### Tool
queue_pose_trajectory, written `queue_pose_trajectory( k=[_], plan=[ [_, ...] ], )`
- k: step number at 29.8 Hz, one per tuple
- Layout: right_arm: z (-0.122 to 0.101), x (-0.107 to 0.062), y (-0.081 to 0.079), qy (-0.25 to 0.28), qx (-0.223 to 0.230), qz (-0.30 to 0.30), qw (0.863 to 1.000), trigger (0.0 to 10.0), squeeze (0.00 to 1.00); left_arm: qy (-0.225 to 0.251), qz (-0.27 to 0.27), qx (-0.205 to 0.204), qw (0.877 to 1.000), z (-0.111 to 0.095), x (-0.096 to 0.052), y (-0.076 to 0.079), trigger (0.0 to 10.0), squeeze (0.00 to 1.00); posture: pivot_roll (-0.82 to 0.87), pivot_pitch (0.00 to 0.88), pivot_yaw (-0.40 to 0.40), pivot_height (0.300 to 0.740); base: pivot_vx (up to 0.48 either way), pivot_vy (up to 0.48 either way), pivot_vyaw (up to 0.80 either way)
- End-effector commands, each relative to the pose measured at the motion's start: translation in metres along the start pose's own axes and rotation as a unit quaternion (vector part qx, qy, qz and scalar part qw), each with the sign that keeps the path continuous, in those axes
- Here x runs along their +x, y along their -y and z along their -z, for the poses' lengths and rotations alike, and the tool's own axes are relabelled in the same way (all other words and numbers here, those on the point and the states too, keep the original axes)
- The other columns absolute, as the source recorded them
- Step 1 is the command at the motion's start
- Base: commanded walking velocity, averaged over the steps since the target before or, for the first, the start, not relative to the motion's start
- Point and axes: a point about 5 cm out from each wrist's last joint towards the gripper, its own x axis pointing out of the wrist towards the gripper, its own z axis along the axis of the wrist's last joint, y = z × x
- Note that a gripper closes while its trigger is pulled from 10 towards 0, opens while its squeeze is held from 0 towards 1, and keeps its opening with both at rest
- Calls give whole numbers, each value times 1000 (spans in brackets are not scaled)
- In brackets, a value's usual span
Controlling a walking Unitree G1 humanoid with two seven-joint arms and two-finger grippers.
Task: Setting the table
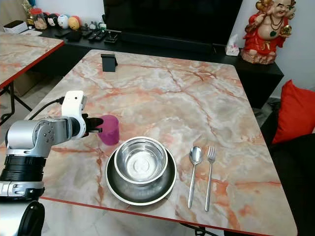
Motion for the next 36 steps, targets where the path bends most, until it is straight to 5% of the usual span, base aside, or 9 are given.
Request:
queue_pose_trajectory(
  k=[1,4,8,17,22,29,32,33,36],
  plan=[
    [0,0,2,-2,4,3,1000,10000,0,8,-8,14,1000,-3,-3,2,10000,0,125,0,-68,728,0,0,0],
    [1,0,2,-2,4,3,1000,10000,0,8,-7,14,1000,-3,-3,2,10000,0,126,0,-69,728,0,0,0],
    [1,0,1,-2,4,3,1000,10000,0,11,-7,14,1000,-4,-2,3,10000,345,127,0,-69,728,0,0,0],
    [1,0,1,-2,3,2,1000,10000,0,18,-9,12,1000,-6,-3,2,10000,357,127,0,-69,728,0,0,0],
    [1,0,1,-1,5,3,1000,10000,0,23,-4,12,1000,-7,-3,4,10000,639,125,0,-67,728,0,0,0],
    [0,0,1,-1,5,3,1000,10000,0,30,-4,10,999,-10,-4,4,10000,663,125,0,-68,728,0,0,0],
    [0,0,1,-1,4,3,1000,10000,0,37,-2,8,999,-12,-4,5,10000,569,125,0,-69,728,0,0,0],
    [0,0,1,-1,4,3,1000,10000,0,44,-1,6,999,-14,-5,6,10000,4,125,0,-69,728,0,0,0],
    [-1,0,1,-1,4,3,1000,10000,0,67,-3,1,998,-21,-7,6,10000,0,124,0,-70,728,0,0,0]
  ],
)
